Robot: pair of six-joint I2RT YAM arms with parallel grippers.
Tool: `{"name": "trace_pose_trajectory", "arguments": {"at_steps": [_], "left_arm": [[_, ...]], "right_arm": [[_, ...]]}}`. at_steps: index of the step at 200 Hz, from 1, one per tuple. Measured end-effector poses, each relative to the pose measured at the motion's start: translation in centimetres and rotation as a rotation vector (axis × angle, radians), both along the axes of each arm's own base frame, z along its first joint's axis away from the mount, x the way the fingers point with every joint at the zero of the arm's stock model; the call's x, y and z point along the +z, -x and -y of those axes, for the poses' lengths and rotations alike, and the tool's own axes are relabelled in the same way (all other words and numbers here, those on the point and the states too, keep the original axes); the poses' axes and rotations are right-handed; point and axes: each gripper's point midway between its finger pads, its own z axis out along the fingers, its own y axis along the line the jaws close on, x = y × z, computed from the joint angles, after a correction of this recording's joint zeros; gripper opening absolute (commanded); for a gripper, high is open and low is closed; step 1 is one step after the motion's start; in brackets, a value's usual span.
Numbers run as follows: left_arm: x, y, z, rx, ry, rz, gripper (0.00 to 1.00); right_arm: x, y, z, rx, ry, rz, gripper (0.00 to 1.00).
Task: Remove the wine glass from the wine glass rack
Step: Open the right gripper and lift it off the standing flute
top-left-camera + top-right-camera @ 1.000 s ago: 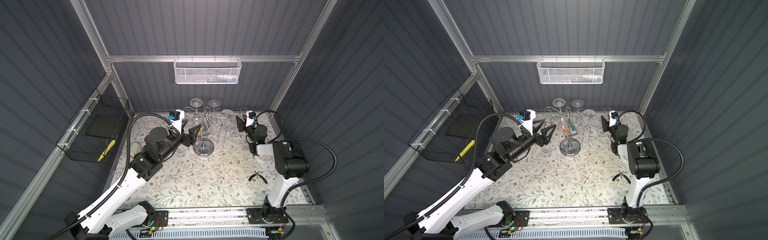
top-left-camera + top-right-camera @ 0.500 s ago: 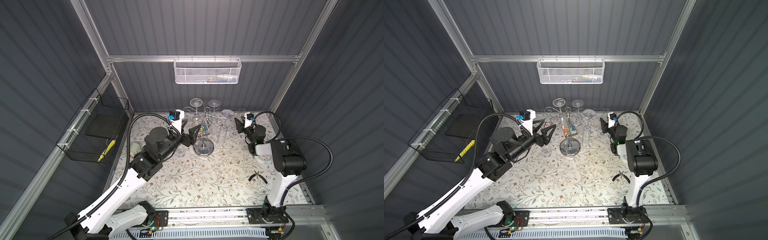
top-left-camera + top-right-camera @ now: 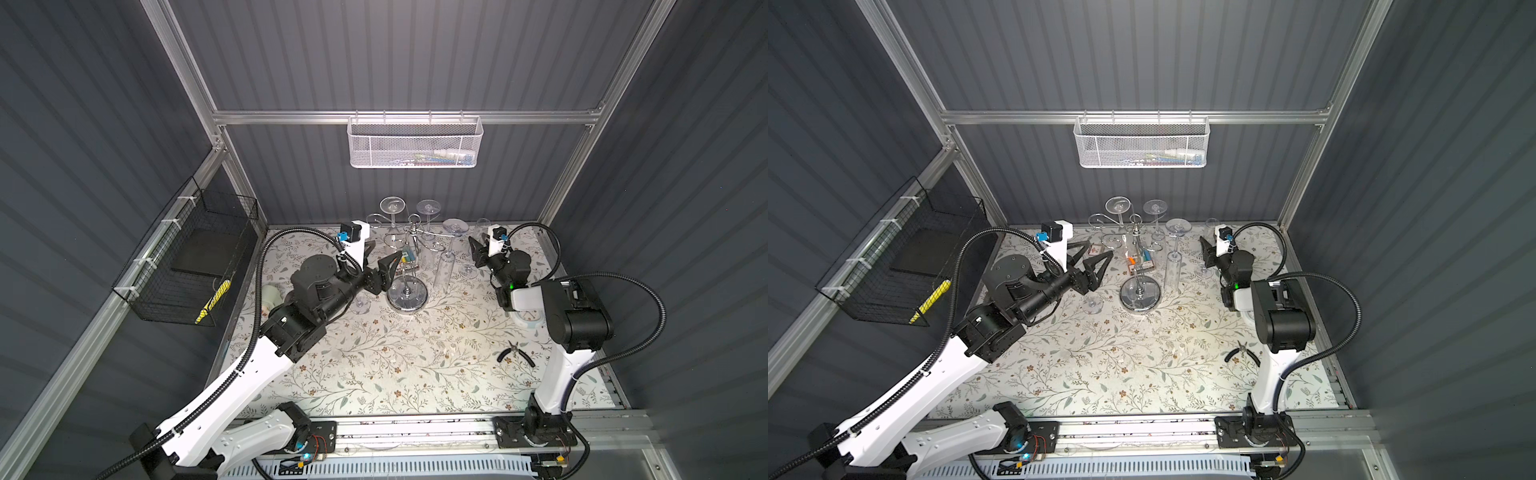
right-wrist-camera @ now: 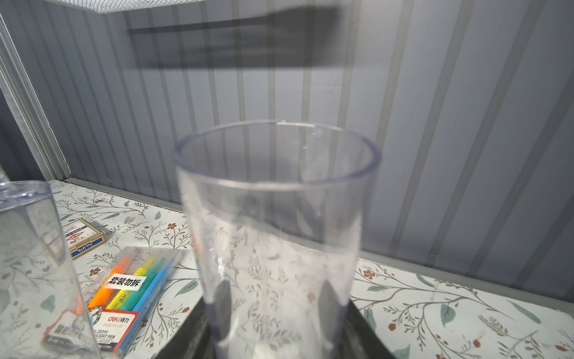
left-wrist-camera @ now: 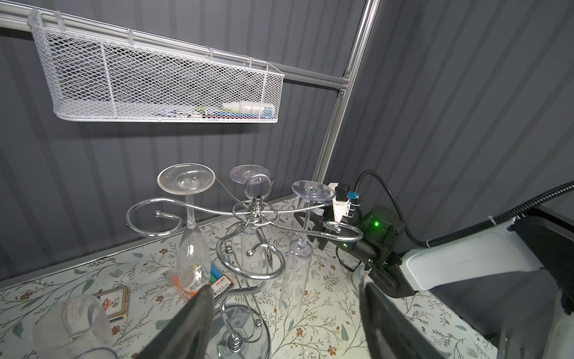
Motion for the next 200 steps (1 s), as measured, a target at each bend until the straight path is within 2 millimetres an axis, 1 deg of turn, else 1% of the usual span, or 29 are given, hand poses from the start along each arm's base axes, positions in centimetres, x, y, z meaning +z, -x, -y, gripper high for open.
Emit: {"name": "trace_pose_trajectory", "arguments": {"at_steps": [5, 6, 7, 8, 11, 42, 70, 88, 107, 126, 141, 180, 200], "left_arm": [[0.0, 0.0, 0.0, 0.0, 0.0, 0.0, 0.76], [0.0, 0.0, 0.0, 0.0, 0.0, 0.0, 0.76], [0.0, 0.0, 0.0, 0.0, 0.0, 0.0, 0.76], [0.0, 0.0, 0.0, -0.001, 0.0, 0.0, 0.76], [0.0, 0.0, 0.0, -0.002, 0.0, 0.0, 0.76], [-0.1, 0.2, 0.3, -0.019, 0.0, -0.002, 0.76], [-0.6, 0.2, 0.3, -0.022, -0.007, -0.009, 0.77], [-0.7, 0.2, 0.3, -0.022, -0.011, -0.007, 0.78], [-0.5, 0.3, 0.2, -0.023, -0.013, 0.001, 0.79], [-0.1, 0.6, 0.0, -0.023, -0.01, 0.013, 0.8], [0.4, 0.9, -0.3, -0.022, -0.004, 0.029, 0.8], [2.4, 2.0, -1.7, -0.005, 0.02, 0.092, 0.83], [3.2, 2.4, -2.5, 0.016, 0.022, 0.122, 0.88]], "right_arm": [[0.0, 0.0, 0.0, 0.0, -0.001, 0.0, 0.84], [0.0, 0.0, 0.0, 0.0, 0.001, 0.0, 0.89], [0.0, 0.0, 0.0, 0.0, 0.001, 0.001, 0.89], [0.0, 0.0, 0.0, 0.0, 0.001, 0.001, 0.96], [0.0, 0.0, 0.0, 0.0, 0.001, 0.001, 0.99], [0.0, 0.0, -0.1, -0.002, 0.023, 0.009, 0.99], [0.1, 0.0, 0.0, -0.009, 0.027, 0.014, 0.99], [0.7, 0.0, 0.2, -0.016, 0.025, 0.024, 0.99], [1.8, 0.1, 0.5, -0.035, 0.02, 0.046, 0.99], [3.5, 0.7, 0.8, -0.054, 0.015, 0.074, 0.99], [5.2, 1.2, 1.1, -0.069, 0.015, 0.101, 0.99], [11.1, 2.9, 2.4, -0.147, 0.029, 0.188, 0.99], [14.1, 4.4, 2.9, -0.17, 0.031, 0.219, 0.99]]}}
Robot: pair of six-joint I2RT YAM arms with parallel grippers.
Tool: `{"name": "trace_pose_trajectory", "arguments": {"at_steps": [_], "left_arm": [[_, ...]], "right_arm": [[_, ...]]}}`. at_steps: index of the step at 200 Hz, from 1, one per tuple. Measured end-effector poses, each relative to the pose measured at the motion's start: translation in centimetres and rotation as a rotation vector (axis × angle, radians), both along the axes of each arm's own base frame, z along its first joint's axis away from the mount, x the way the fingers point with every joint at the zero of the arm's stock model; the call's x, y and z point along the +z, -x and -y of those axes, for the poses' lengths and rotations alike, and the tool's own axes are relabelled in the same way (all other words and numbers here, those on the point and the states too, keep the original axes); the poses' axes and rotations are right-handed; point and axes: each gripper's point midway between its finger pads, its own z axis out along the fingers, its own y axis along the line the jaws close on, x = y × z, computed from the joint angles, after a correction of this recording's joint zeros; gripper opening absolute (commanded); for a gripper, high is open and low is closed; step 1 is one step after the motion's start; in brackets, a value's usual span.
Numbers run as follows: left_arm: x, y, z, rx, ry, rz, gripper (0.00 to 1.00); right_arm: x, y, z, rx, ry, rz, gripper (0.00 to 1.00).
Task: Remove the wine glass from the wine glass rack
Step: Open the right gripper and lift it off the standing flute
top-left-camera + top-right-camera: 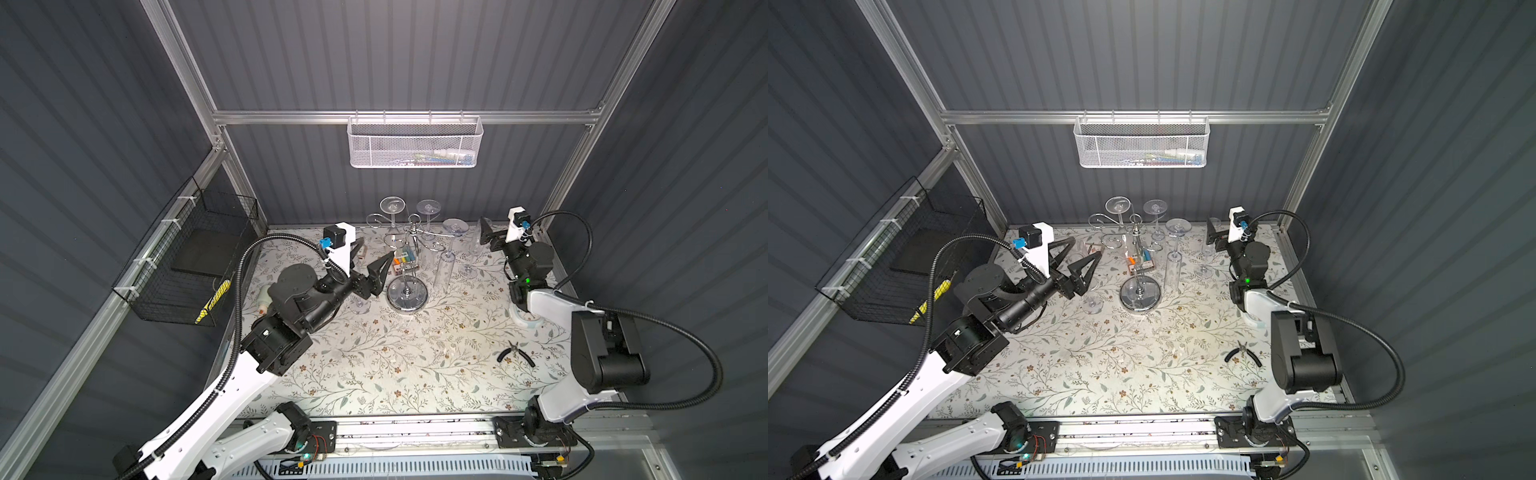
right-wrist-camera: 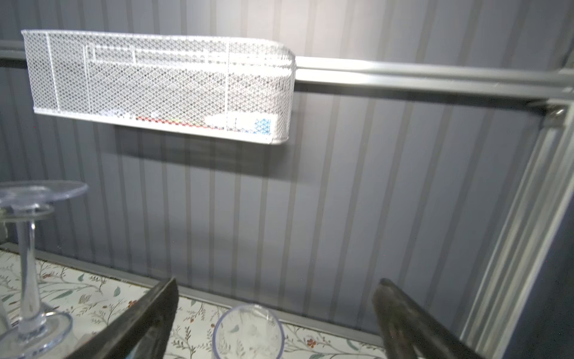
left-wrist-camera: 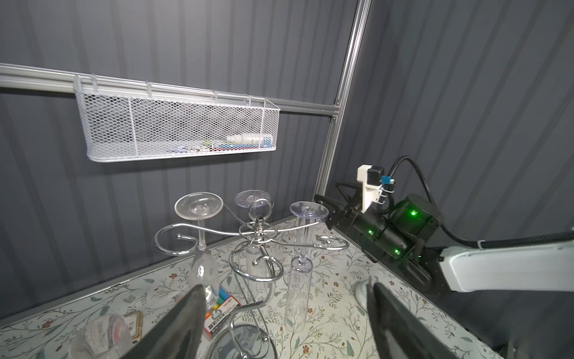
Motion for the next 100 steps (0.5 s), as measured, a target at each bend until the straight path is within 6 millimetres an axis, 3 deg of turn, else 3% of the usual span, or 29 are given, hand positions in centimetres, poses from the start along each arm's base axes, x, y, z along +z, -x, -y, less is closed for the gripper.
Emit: {"name": "trace_pose_trajectory", "arguments": {"at_steps": [52, 100], "left_arm": [[0.4, 0.6, -0.5, 0.004, -0.043, 0.035, 0.91], [-0.8, 0.3, -0.9, 0.031, -0.107, 0.021, 0.92]], "right_arm": [[5.5, 4.9, 1.1, -0.01, -0.135, -0.067, 0.99], [6.1, 7.7, 1.6, -0.034, -0.306, -0.245, 0.99]]}}
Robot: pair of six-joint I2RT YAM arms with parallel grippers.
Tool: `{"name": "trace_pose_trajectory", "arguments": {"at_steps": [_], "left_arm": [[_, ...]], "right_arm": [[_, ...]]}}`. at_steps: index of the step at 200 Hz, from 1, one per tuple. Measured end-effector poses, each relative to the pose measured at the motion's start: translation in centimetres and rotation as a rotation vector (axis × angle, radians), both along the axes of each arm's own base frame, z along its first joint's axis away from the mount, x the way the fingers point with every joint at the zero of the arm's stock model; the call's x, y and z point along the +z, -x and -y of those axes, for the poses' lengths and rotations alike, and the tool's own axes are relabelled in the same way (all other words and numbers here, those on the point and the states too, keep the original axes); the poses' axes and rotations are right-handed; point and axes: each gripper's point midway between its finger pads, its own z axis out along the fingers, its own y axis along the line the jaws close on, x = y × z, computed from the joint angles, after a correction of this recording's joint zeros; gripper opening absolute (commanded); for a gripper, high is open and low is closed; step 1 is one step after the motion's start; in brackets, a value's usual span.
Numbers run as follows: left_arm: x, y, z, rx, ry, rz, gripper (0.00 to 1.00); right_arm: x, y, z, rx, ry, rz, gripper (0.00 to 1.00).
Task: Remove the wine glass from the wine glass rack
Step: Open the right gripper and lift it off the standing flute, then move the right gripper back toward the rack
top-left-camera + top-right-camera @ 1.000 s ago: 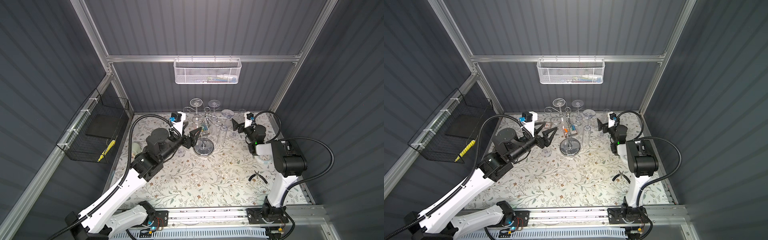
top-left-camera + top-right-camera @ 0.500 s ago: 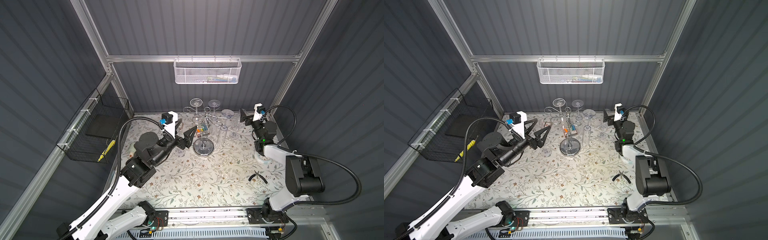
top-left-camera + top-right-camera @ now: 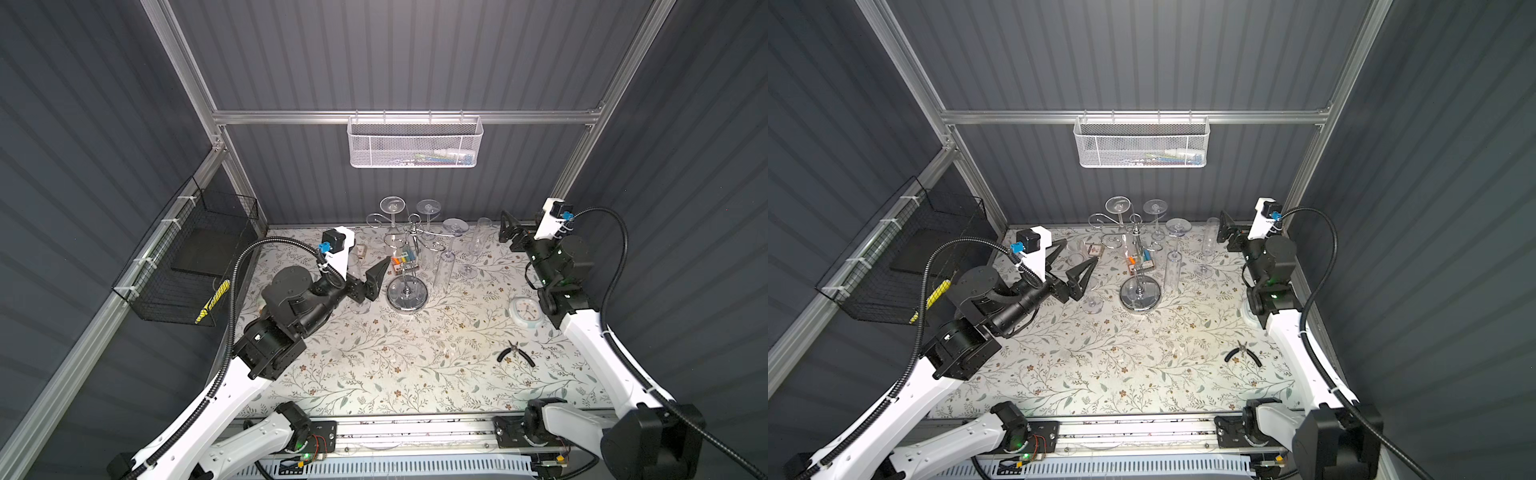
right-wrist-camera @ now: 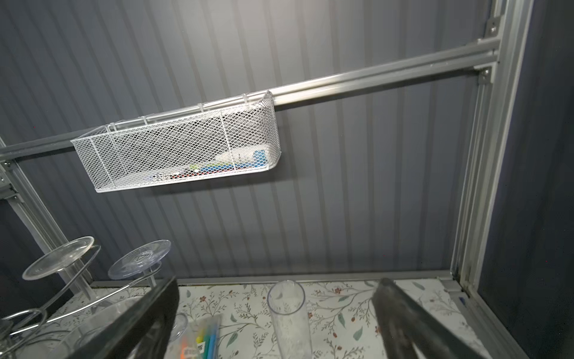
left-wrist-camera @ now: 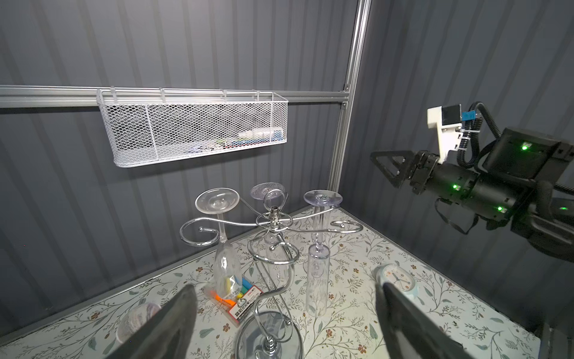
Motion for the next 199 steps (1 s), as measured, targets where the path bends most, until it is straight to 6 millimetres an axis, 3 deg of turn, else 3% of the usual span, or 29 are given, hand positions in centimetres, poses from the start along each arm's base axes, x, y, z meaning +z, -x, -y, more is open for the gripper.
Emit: {"name": "trace_pose_trajectory", "arguments": {"at_steps": [36, 88, 129, 199], "left_arm": [[-0.4, -0.1, -0.6, 0.03, -0.016, 0.01, 0.94], [-1.5, -1.4, -0.2, 0.062, -0.064, 0.019, 0.95], [-2.7, -2.4, 0.5, 0.072, -0.112, 0.009, 0.95], [-2.0, -2.1, 0.1, 0.081, -0.099, 0.025, 0.95]], "right_arm": [[-0.8, 2.3, -0.5, 0.031, -0.105, -0.162, 0.99], [-2.3, 4.5, -4.0, 0.23, -0.295, -0.312, 0.99], [-3.0, 3.3, -6.7, 0.363, -0.436, -0.43, 0.87], [-5.2, 0.3, -9.5, 0.471, -0.601, -0.56, 0.75]]}}
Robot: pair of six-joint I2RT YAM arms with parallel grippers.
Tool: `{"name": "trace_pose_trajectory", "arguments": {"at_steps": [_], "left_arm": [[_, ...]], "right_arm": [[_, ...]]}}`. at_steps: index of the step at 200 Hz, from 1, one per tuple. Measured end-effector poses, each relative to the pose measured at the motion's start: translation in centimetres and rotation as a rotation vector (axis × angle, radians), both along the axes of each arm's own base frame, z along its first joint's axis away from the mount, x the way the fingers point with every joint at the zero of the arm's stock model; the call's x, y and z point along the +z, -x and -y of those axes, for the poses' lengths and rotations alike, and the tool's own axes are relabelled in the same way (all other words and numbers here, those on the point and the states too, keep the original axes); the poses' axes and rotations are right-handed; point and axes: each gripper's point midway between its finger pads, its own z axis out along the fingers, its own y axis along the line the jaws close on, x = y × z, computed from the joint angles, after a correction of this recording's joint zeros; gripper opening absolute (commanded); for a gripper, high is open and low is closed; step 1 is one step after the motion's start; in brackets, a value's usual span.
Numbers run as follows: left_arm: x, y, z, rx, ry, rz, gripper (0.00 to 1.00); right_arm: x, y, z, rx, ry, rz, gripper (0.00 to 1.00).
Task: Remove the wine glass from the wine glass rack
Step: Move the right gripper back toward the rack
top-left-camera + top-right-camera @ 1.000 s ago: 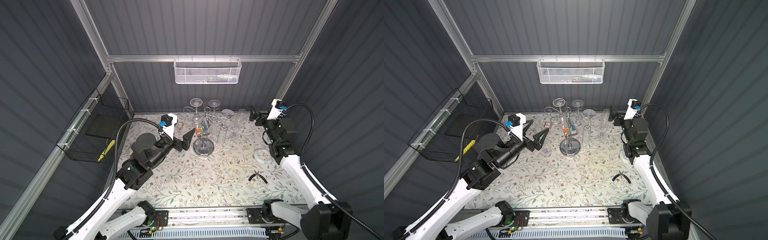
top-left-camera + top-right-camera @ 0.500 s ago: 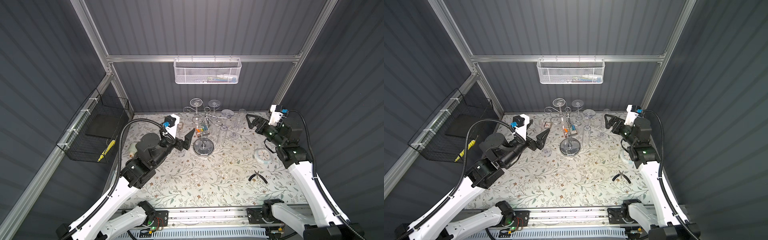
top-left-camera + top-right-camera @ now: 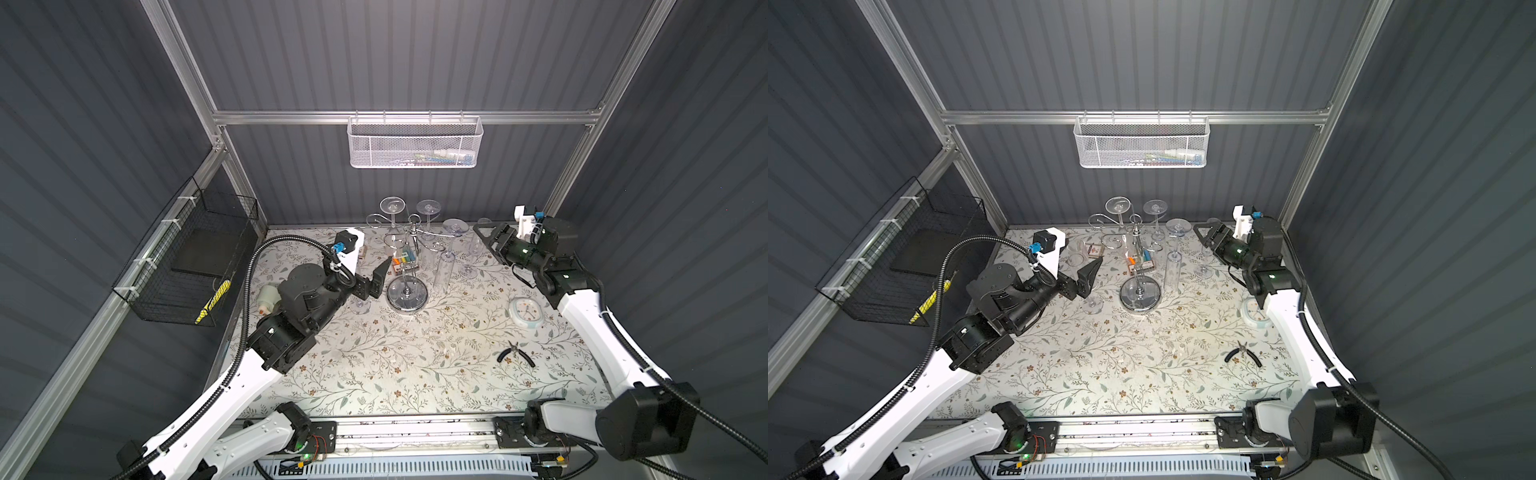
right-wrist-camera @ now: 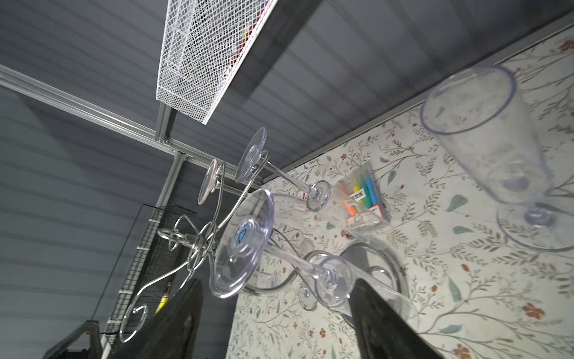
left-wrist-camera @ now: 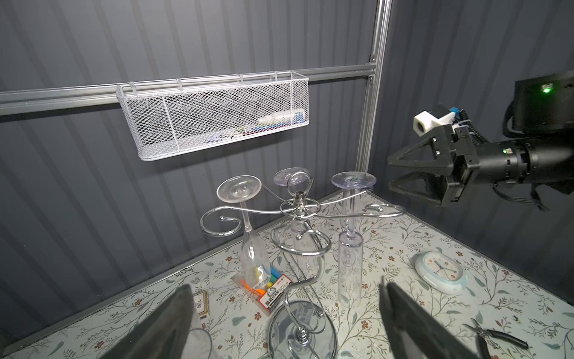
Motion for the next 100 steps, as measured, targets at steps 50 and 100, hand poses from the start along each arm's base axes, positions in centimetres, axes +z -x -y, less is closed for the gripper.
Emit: {"name": "trace_pose_trajectory", "arguments": {"at_steps": [50, 100], "left_arm": [[0.8, 0.6, -0.6, 0.001, 0.02, 0.017, 0.95], [0.6, 0.6, -0.6, 0.001, 0.021, 0.012, 0.95]], "right_arm": [[0.5, -1.4, -1.6, 0.037, -0.075, -0.008, 0.67], [-0.5, -3.3, -2.3, 0.052, -0.17, -0.056, 0.64]]}}
